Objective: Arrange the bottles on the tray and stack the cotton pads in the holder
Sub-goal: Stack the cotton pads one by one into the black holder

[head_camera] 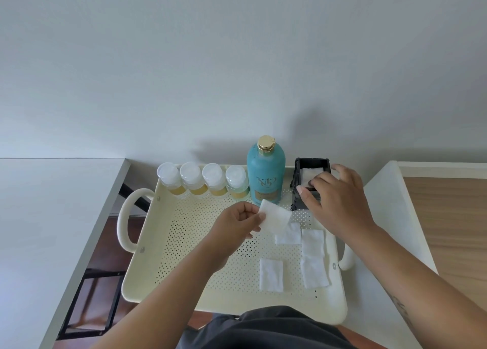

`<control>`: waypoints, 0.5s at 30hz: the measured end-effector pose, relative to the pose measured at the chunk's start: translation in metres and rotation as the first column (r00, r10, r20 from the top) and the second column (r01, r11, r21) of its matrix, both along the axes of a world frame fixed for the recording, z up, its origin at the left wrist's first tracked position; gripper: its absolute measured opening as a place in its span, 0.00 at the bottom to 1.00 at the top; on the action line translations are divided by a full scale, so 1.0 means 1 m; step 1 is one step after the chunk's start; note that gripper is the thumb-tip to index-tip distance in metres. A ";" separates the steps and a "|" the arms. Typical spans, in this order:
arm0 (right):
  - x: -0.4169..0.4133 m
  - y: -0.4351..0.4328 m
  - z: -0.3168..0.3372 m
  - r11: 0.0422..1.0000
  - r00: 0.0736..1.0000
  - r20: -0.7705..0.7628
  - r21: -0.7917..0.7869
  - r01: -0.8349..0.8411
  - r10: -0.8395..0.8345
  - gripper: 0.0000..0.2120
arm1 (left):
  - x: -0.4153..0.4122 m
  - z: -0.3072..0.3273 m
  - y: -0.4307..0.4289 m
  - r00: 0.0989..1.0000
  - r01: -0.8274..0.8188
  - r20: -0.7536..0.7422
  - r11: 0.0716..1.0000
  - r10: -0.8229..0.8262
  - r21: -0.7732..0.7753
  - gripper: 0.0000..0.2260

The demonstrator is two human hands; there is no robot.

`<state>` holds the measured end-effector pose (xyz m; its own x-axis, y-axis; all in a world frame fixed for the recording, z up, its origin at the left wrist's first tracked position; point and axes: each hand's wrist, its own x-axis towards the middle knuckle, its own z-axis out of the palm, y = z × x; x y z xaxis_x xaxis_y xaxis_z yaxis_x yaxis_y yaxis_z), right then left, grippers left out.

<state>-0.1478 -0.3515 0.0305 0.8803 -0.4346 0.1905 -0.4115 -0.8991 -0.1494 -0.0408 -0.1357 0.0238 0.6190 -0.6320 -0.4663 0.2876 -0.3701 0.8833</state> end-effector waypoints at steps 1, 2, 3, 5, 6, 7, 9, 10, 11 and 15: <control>0.000 0.000 0.000 1.000 1.000 0.022 0.008 0.005 -0.005 0.26 | 0.000 0.001 0.000 1.000 -0.013 -0.027 1.000 0.012 -0.023 0.06; 0.000 0.000 0.001 1.000 0.999 0.049 0.018 0.011 -0.011 0.24 | 0.000 0.002 -0.001 0.998 -0.026 -0.050 0.999 0.023 -0.043 0.06; -0.001 0.000 0.002 0.999 0.997 0.076 0.027 0.017 -0.019 0.23 | 0.001 0.003 -0.001 0.997 -0.038 -0.072 0.997 0.034 -0.060 0.07; -0.001 0.001 0.004 0.999 0.994 0.107 0.028 0.031 -0.034 0.22 | 0.001 0.005 -0.002 0.992 -0.063 -0.116 0.993 0.052 -0.095 0.06; -0.001 0.001 0.005 0.999 0.994 0.106 0.027 0.036 -0.038 0.22 | 0.000 0.007 -0.003 0.989 -0.073 -0.135 0.991 0.058 -0.109 0.05; -0.001 0.001 0.005 0.999 0.995 0.094 0.026 0.036 -0.038 0.23 | 0.000 0.008 -0.004 0.987 -0.079 -0.148 0.990 0.061 -0.119 0.05; -0.001 0.001 0.004 0.999 0.998 0.048 0.018 0.026 -0.027 0.25 | -0.002 0.009 -0.006 0.986 -0.078 -0.159 0.988 0.057 -0.130 0.05; -0.001 0.000 0.003 1.000 1.000 0.022 0.009 0.023 -0.023 0.27 | -0.002 0.010 -0.007 0.985 -0.076 -0.161 0.988 0.055 -0.131 0.06; -0.001 0.000 0.002 1.000 1.000 -0.005 0.004 0.023 -0.023 0.29 | -0.003 0.010 -0.008 0.986 -0.076 -0.161 0.988 0.054 -0.133 0.06; 0.001 -0.001 0.003 0.999 0.996 -0.084 0.030 0.024 -0.021 0.32 | -0.004 0.014 -0.011 0.987 -0.075 -0.154 0.987 0.053 -0.140 0.05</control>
